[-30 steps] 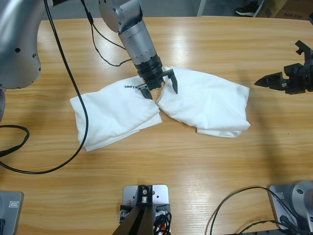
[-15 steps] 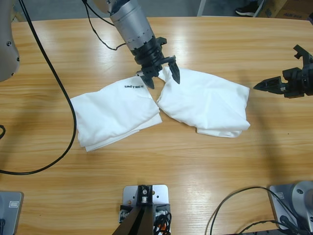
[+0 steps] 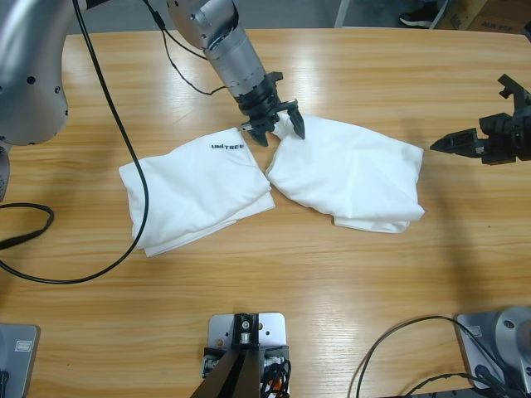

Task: Fold clothes

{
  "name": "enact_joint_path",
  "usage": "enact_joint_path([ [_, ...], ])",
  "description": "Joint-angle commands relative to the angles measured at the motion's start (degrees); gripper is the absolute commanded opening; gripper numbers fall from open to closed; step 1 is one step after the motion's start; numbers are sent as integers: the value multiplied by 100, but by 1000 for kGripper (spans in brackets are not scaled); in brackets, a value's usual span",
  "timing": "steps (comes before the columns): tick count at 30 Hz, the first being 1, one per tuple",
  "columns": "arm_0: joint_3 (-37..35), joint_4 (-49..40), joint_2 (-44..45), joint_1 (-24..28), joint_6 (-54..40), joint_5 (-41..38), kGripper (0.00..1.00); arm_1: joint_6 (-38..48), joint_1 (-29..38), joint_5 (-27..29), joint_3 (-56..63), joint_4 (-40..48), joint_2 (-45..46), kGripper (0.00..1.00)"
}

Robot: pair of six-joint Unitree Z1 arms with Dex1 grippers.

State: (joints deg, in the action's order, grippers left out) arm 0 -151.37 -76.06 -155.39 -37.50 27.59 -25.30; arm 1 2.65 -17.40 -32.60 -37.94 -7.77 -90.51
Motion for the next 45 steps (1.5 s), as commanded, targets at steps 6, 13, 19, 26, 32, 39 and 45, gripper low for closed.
enact_joint_path([
  [6, -3347, -97, -695, -223, 238, -274, 674, 609, -213, -68, 542, -51, 16, 853],
  [13, -3347, -88, -698, -258, 238, -350, 657, 1394, -522, -382, 830, 30, -284, 853],
  [19, -3347, -84, -691, -307, 289, -395, 609, 1542, -522, -743, 1187, 789, -889, 853],
  [26, -3347, -84, -642, -311, 352, -344, 609, 1545, -524, -1303, 1370, 1338, -1381, 853],
  [32, -3347, -84, -565, -311, 372, -309, 563, 1545, -524, -1548, 1447, 1645, -1675, 853],
  [39, -3347, -84, -528, -343, 616, -432, 417, 1440, -513, -1773, 1447, 1832, -2067, 784],
  [45, -3347, -84, -537, -416, 713, -475, 416, 1414, -483, -1804, 1447, 2007, -2366, 784],
])
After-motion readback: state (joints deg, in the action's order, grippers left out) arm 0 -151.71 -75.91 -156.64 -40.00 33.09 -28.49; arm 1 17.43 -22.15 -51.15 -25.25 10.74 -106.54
